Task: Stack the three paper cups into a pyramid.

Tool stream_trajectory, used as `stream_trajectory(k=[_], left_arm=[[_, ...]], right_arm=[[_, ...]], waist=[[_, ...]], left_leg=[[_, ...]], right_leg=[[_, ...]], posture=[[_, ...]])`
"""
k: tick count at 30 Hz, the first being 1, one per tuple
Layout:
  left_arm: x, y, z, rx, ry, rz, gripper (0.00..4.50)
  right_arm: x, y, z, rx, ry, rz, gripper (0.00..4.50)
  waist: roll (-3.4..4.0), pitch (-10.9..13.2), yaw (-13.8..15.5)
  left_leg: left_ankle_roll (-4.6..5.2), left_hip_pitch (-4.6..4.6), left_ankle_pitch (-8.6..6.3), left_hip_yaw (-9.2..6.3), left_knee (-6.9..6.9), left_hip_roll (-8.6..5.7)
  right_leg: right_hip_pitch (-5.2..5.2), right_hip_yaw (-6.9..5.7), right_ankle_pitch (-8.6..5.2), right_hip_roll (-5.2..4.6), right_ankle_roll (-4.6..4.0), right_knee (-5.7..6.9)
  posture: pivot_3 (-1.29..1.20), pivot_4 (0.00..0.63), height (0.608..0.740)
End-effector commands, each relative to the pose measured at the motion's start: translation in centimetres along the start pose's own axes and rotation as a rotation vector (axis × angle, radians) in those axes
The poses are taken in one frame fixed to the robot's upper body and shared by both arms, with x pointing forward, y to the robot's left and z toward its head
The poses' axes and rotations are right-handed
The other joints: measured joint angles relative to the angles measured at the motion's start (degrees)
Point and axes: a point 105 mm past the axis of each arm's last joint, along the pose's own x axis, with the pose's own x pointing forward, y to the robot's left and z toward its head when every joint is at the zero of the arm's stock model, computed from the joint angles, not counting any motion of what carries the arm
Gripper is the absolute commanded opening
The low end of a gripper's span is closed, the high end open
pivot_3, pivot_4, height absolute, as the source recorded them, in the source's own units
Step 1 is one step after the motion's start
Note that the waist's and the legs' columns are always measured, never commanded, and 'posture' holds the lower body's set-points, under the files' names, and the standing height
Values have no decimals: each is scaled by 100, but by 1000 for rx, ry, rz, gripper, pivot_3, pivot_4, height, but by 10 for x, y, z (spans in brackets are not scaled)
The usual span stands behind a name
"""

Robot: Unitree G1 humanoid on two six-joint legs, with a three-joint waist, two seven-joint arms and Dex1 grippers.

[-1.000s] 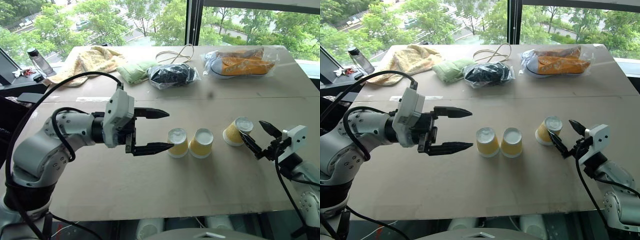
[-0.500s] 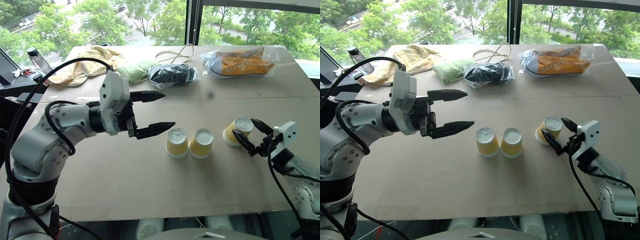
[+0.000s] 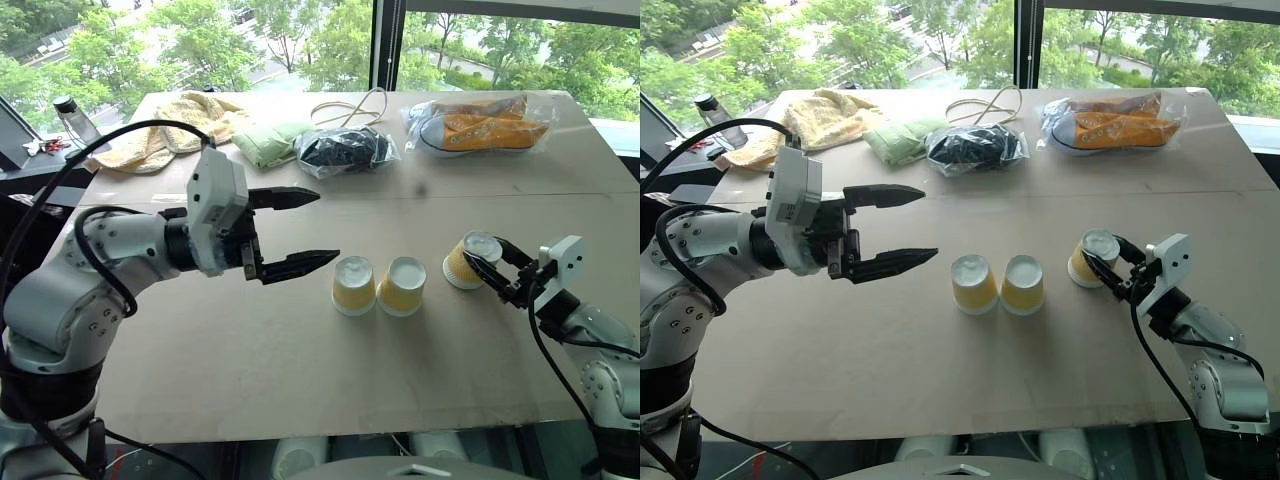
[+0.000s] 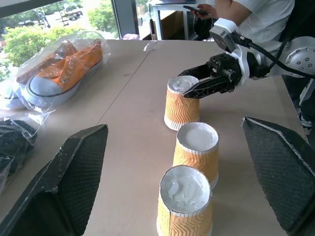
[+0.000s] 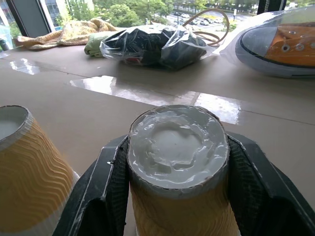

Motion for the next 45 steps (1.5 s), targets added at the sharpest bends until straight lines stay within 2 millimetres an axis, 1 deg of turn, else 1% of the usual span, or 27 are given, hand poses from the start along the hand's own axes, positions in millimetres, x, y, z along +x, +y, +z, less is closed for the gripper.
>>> stream_trajectory(k=[1, 3, 5, 8, 10, 12, 15, 18, 20, 23, 30, 33, 36, 37, 38, 39, 41, 42, 45], left_arm=[[-11, -5, 7, 24, 17, -23, 4500], [-17, -13, 7, 1, 37, -66, 4500], [-22, -20, 7, -21, 51, -100, 4500], [-28, -20, 14, -16, 37, -88, 4500], [-30, -22, 14, -13, 46, -89, 4500], [-32, -24, 11, -9, 67, -85, 4500], [-33, -24, 10, -1, 74, -64, 4500], [-37, -26, 8, -3, 91, -42, 4500], [-39, -29, 4, -11, 112, -29, 4500], [-40, -33, -2, -18, 143, -19, 4500], [-40, -35, -2, -15, 148, -6, 4500], [-40, -36, -1, -14, 144, -7, 4500], [-39, -36, -2, -16, 144, -9, 4500], [-39, -36, -2, -16, 144, -10, 4500], [-39, -36, -2, -16, 143, -11, 4500], [-39, -36, -2, -16, 142, -12, 4500], [-38, -35, -2, -17, 139, -13, 4500], [-38, -35, -2, -18, 138, -14, 4500], [-38, -34, -4, -17, 130, -1, 4500]], right_arm=[[19, 21, 56, -57, -123, 123, 1952], [27, 33, 73, -67, -137, 193, 1952], [31, 43, 87, -68, -139, 254, 1952], [35, 63, 107, -42, -123, 396, 1952], [37, 76, 115, -20, -89, 499, 1952], [39, 87, 117, -19, -49, 578, 1952], [42, 99, 117, -21, -2, 675, 1952], [43, 109, 109, -31, 44, 747, 1952], [45, 113, 103, -42, 63, 769, 1952], [47, 114, 95, -50, 80, 788, 1952], [51, 110, 84, -71, 101, 796, 1952], [52, 108, 83, -76, 101, 788, 1952], [52, 110, 85, -76, 90, 788, 1952], [52, 110, 86, -75, 86, 789, 2745], [53, 111, 87, -74, 81, 791, 2951], [53, 112, 88, -71, 76, 793, 3276], [52, 112, 92, -64, 61, 793, 3997], [51, 111, 95, -58, 50, 793, 4464], [44, 108, 104, -5, 14, 791, 4464]], waist=[[6, 6, -44], [5, 8, -82], [4, 10, -109], [0, 13, -85], [-1, 15, -85], [-3, 15, -94], [-6, 17, -100], [-6, 18, -100], [-6, 18, -99], [-7, 19, -98], [-7, 19, -98], [-8, 19, -98], [-8, 19, -98], [-8, 19, -99], [-8, 19, -99], [-8, 19, -98], [-8, 19, -98], [-8, 19, -98], [-8, 19, -95]], left_leg=[[0, -1, 0, 3, 0, 1], [0, -1, 0, 1, 0, 2], [0, -1, 0, -2, -5, 5], [0, -3, 0, -7, -14, 6], [0, -6, 0, -9, -13, 5], [0, -6, 0, -7, -13, 4], [0, -5, 0, -6, -13, 3], [1, -8, 0, -8, -15, 4], [1, -13, 0, -9, -17, 4], [0, -15, 0, -9, -17, 4], [0, -12, 0, -7, -16, 3], [0, -13, 0, -7, -17, 3], [0, -13, 0, -7, -17, 3], [0, -12, 0, -8, -17, 3], [0, -12, 0, -8, -17, 3], [0, -12, 0, -7, -17, 3], [0, -12, 0, -8, -17, 3], [0, -12, 0, -7, -17, 3], [0, -13, 0, -8, -17, 4]], right_leg=[[-5, 3, 0, 0, 0, 4], [-5, 1, 0, 0, 0, 4], [-7, -2, 0, 1, 0, 4], [-9, -4, 0, -1, 0, -2], [-8, -4, 0, -4, 0, -4], [-8, -3, 0, -8, -1, -5], [-8, -3, 0, -8, -1, -6], [-10, 2, 0, -8, -1, -8], [-14, 2, 0, -9, -1, -11], [-15, 2, 0, -11, 0, -12], [-15, -1, 0, -11, -1, -9], [-16, -3, 0, -11, -1, -11], [-15, -2, 0, -11, -1, -10], [-15, -2, 0, -11, -1, -10], [-15, -2, 0, -11, -1, -9], [-15, -2, 0, -11, -1, -9], [-16, -2, 0, -11, -1, -9], [-16, -2, 0, -11, -1, -10], [-16, -2, 0, -12, -1, -10]], posture=[[0, 150, 740], [0, 150, 740], [0, 150, 740], [0, 150, 740], [0, 150, 740], [0, 150, 740], [0, 150, 740], [0, 150, 740], [0, 150, 740], [0, 150, 740], [0, 150, 740], [0, 150, 740], [0, 150, 740], [0, 150, 740], [0, 150, 740], [0, 150, 740], [0, 150, 740], [0, 150, 740], [0, 150, 740]])
